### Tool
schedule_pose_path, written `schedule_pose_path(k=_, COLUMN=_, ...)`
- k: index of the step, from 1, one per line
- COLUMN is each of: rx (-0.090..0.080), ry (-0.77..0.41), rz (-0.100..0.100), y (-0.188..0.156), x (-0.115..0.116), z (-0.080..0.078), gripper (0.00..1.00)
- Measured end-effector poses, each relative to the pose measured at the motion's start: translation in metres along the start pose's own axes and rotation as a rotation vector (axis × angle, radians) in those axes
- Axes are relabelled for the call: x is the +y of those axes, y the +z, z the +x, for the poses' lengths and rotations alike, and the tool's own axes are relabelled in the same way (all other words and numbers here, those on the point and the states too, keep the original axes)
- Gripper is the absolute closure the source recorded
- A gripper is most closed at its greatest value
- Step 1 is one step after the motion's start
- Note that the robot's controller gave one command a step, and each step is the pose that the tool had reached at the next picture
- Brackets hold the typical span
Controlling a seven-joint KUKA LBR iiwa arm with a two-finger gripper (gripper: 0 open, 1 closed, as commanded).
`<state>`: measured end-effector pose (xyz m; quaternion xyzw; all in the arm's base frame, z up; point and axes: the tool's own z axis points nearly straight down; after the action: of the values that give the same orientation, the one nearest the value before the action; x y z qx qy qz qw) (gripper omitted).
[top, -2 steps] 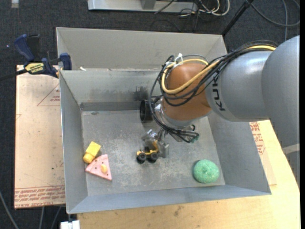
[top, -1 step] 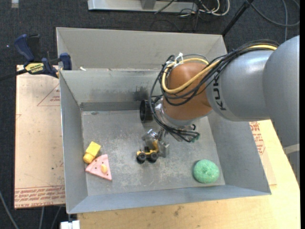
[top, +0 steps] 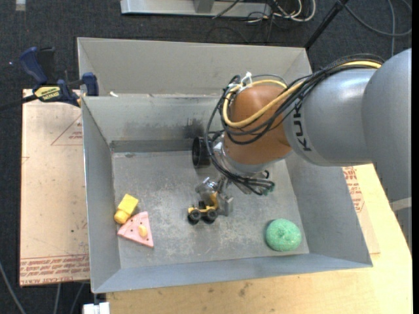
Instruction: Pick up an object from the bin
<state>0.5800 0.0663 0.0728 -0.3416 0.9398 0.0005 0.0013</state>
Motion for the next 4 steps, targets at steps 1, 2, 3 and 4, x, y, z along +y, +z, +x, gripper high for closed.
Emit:
schedule_pose_path(k=1, rx=0.002, ry=0.001, rz=-0.001, y=-0.009, x=0.000, z=0.000, gripper=1.00)
schedule_pose_path(k=2, rx=0.003, ry=0.001, rz=-0.002, y=-0.019, x=0.001, z=0.000, gripper=1.00)
schedule_pose_path(k=3, rx=0.005, ry=0.002, rz=-0.003, y=-0.035, x=0.001, z=0.001, gripper=1.00)
schedule_pose_path(k=4, rx=0.001, ry=0.003, rz=0.000, y=-0.052, x=0.001, z=0.000, gripper=1.00)
